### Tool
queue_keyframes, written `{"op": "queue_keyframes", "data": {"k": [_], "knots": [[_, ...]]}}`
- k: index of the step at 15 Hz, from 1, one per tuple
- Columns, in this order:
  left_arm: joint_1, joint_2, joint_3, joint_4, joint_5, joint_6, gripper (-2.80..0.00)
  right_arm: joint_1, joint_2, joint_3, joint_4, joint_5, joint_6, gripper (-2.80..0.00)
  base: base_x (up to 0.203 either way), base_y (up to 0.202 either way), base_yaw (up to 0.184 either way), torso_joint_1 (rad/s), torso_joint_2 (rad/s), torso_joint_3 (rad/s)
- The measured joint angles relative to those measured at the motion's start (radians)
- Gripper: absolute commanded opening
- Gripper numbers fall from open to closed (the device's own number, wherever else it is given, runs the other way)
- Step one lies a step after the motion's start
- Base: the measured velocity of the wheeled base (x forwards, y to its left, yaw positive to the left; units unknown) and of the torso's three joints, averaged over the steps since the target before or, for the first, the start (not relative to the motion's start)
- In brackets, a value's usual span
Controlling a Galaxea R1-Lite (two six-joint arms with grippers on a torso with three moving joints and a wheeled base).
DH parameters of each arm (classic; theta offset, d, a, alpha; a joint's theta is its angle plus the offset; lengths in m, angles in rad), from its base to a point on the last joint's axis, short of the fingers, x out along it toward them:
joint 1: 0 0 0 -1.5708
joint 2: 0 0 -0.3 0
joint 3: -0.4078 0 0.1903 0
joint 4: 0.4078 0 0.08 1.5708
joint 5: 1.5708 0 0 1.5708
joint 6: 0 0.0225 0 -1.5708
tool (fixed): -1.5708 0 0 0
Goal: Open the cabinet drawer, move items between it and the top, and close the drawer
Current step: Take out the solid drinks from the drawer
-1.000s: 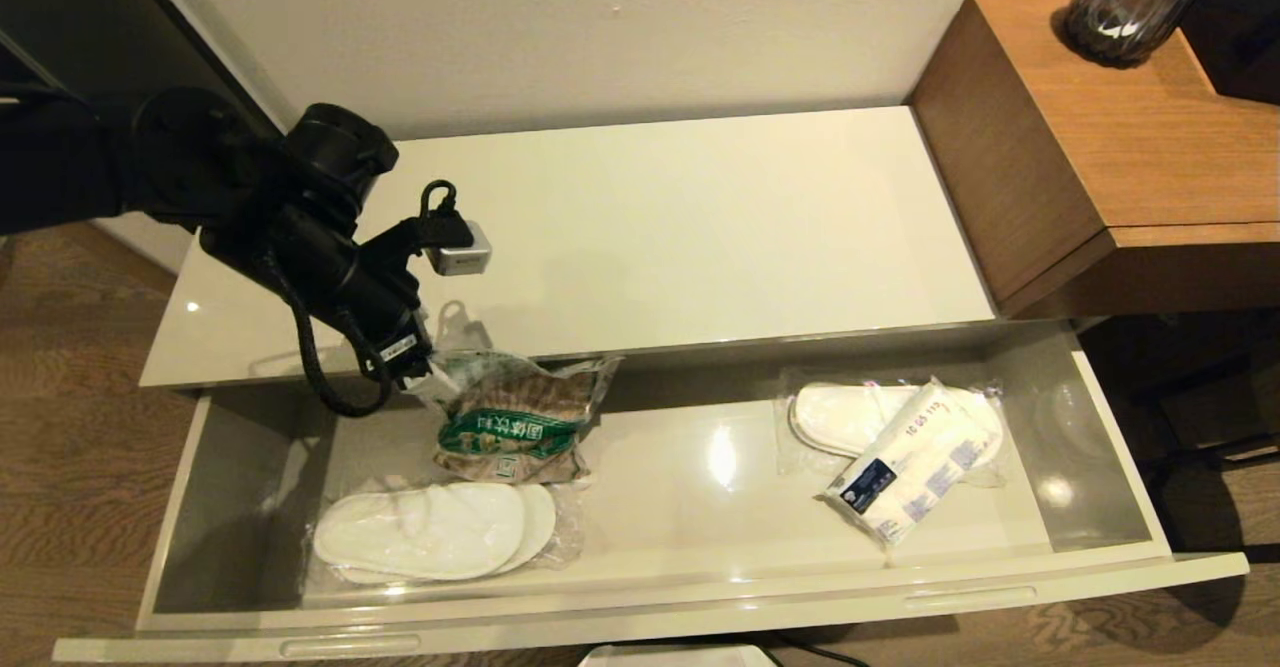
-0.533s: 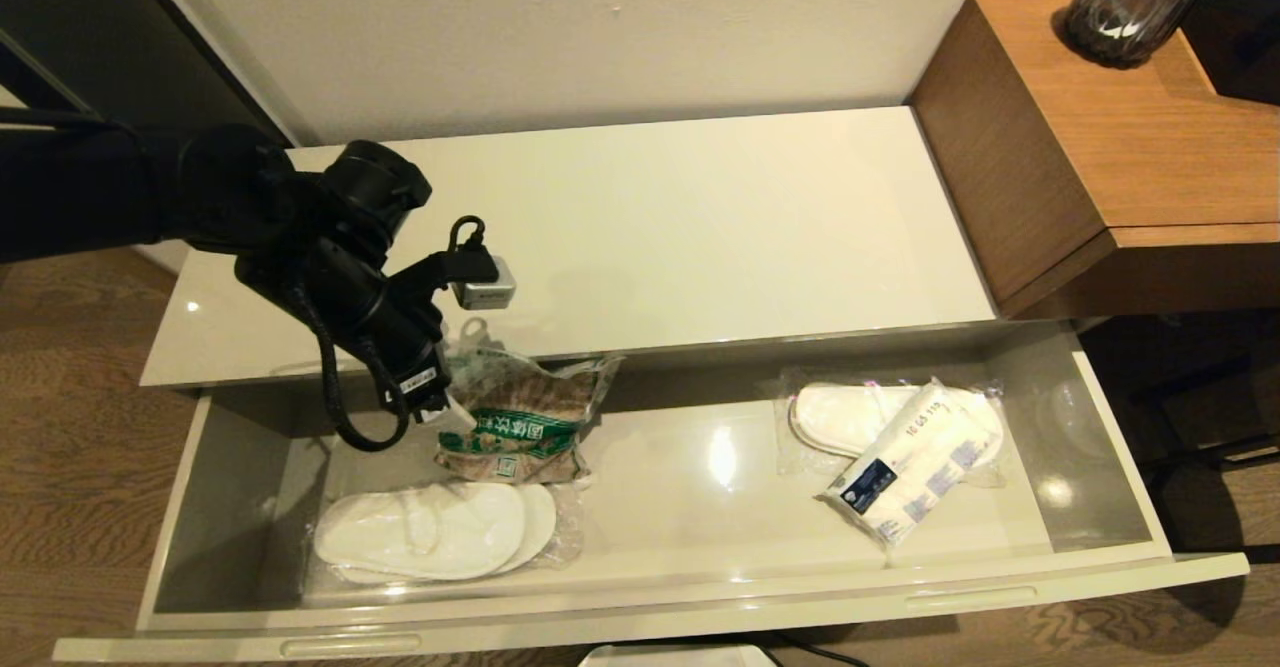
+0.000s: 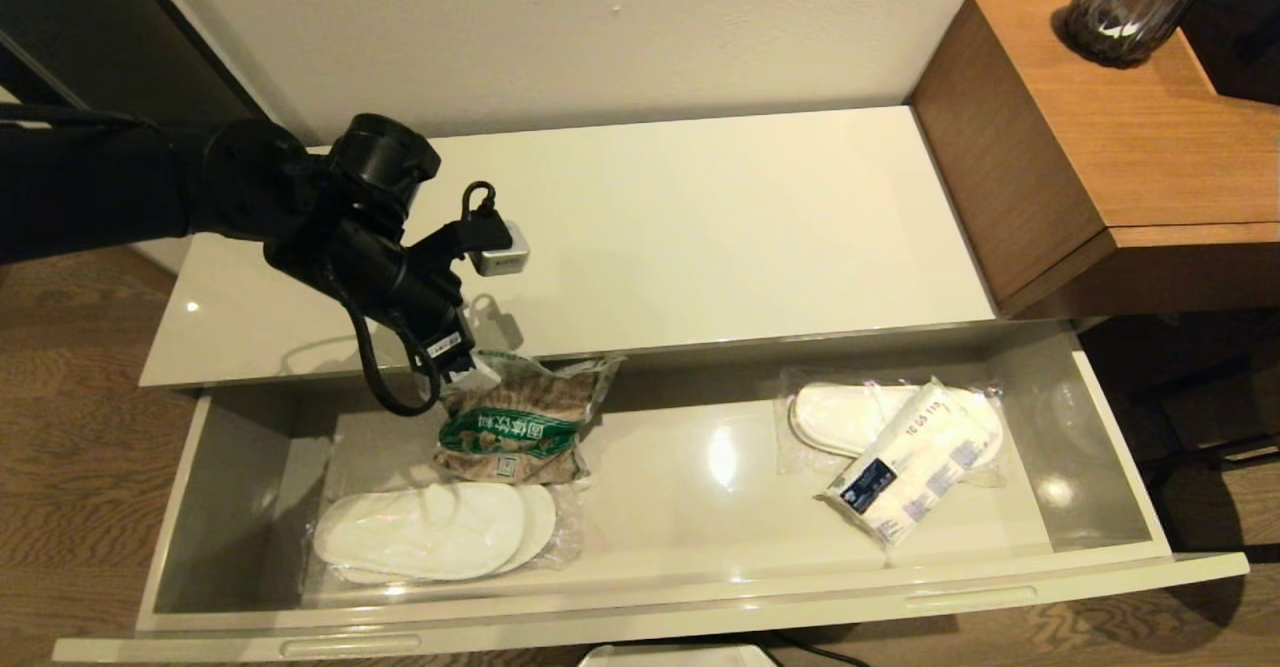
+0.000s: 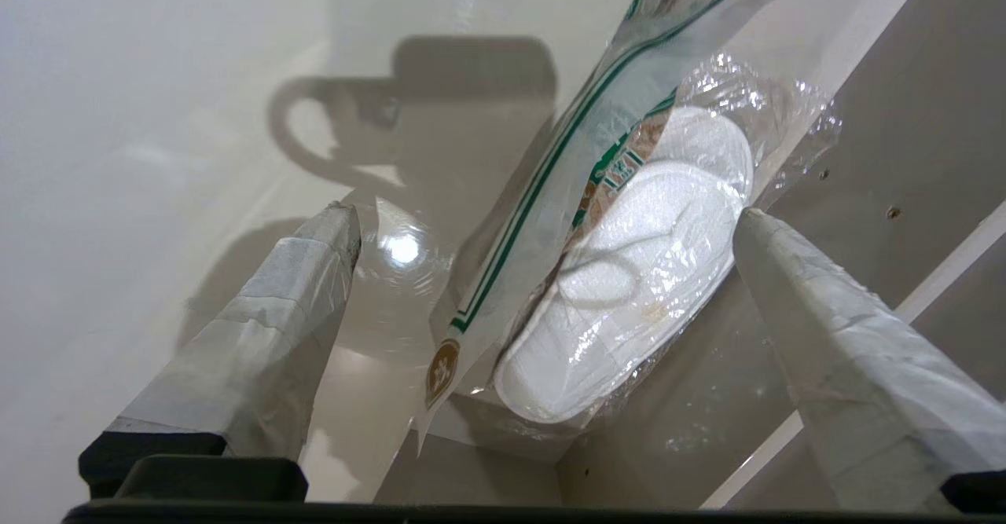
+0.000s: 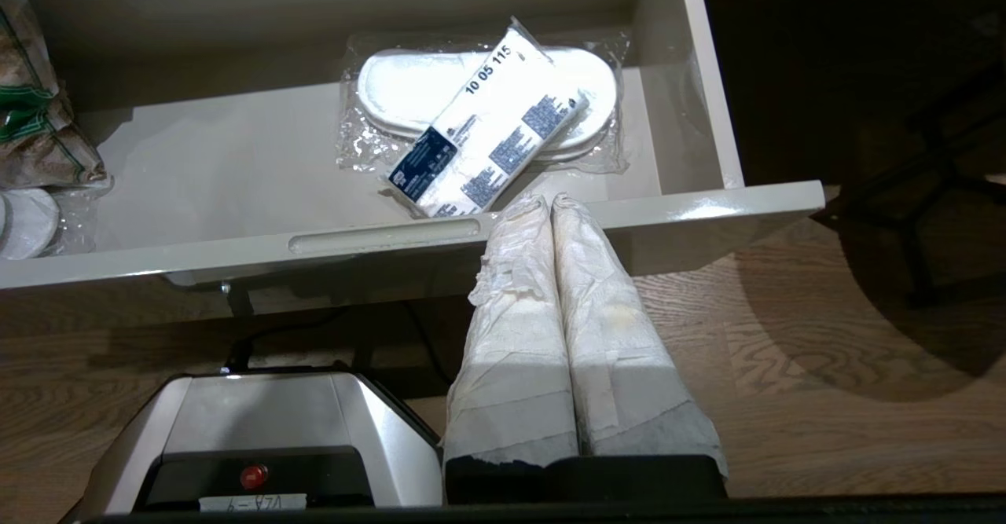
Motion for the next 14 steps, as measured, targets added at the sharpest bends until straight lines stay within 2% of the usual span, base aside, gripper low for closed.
{"op": "queue_keyframes", "data": {"k": [4,11,12,14], "knots": [[0.001,0.019,0.063,-0.008,0.004,0.012,0.0,-0.001,0.0,0.0,0.0,0.0,0.0,-2.8,0.0,0.0,0.0,0.0,0.0,0.0],[0.001,0.076,0.052,-0.087,0.009,0.019,0.0,-0.001,0.0,0.0,0.001,0.0,0.0,-2.8,0.0,0.0,0.0,0.0,0.0,0.0],[0.001,0.08,0.052,-0.087,0.016,0.018,-2.8,-0.001,0.0,0.0,0.001,0.0,0.0,-2.8,0.0,0.0,0.0,0.0,0.0,0.0],[0.001,0.088,0.052,-0.093,0.03,0.019,-2.8,0.0,0.0,0.0,0.001,0.0,0.0,-2.8,0.0,0.0,0.0,0.0,0.0,0.0]]}}
